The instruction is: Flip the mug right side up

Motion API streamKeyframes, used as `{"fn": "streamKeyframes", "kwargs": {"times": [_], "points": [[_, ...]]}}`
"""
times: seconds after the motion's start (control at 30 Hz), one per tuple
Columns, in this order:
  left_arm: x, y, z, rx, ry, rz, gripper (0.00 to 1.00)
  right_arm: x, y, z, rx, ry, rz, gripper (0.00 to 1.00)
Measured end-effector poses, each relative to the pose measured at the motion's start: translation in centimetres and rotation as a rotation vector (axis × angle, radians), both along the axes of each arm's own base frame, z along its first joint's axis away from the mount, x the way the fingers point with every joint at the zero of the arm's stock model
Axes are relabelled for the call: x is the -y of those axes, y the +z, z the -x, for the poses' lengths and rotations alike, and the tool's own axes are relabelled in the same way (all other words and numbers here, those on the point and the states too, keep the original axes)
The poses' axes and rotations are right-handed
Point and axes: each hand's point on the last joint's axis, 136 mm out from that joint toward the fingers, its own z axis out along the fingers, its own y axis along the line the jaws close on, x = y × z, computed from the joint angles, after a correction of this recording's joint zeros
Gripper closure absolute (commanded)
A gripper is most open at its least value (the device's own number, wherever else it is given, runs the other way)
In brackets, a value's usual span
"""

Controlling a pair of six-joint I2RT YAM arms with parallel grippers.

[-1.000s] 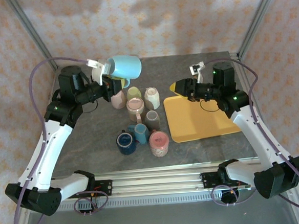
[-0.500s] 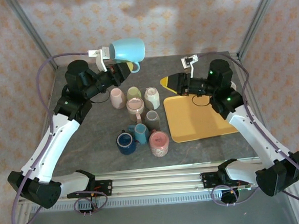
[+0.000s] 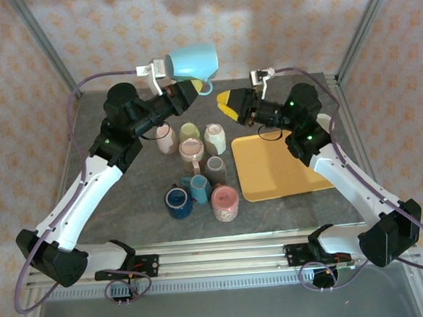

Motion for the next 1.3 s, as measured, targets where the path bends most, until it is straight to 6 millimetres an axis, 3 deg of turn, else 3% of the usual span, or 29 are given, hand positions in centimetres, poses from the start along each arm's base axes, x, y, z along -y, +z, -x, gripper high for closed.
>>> {"fn": "streamKeyframes", "kwargs": {"times": [0.3, 0.53, 0.8, 1.3], "points": [[0.6, 1.8, 0.3, 0.012, -0.013, 0.054, 1.00, 0.1, 1.3, -1.5, 0.030, -0.048, -0.065, 0.46], [0.9, 2.1, 0.6, 0.003, -0.019, 0.077, 1.00, -0.1, 1.6, -2.5, 0.033, -0.069, -0.103, 0.49], [1.1, 2.1, 0.7, -0.001, -0.025, 0.082, 1.00, -0.5, 3.6, -2.3, 0.070, -0.056, -0.165, 0.61], [1.5, 2.3, 0.7, 0.018, -0.031, 0.092, 1.00, -1.6, 4.1, -2.7, 0.048, -0.037, -0.213, 0.77]]}}
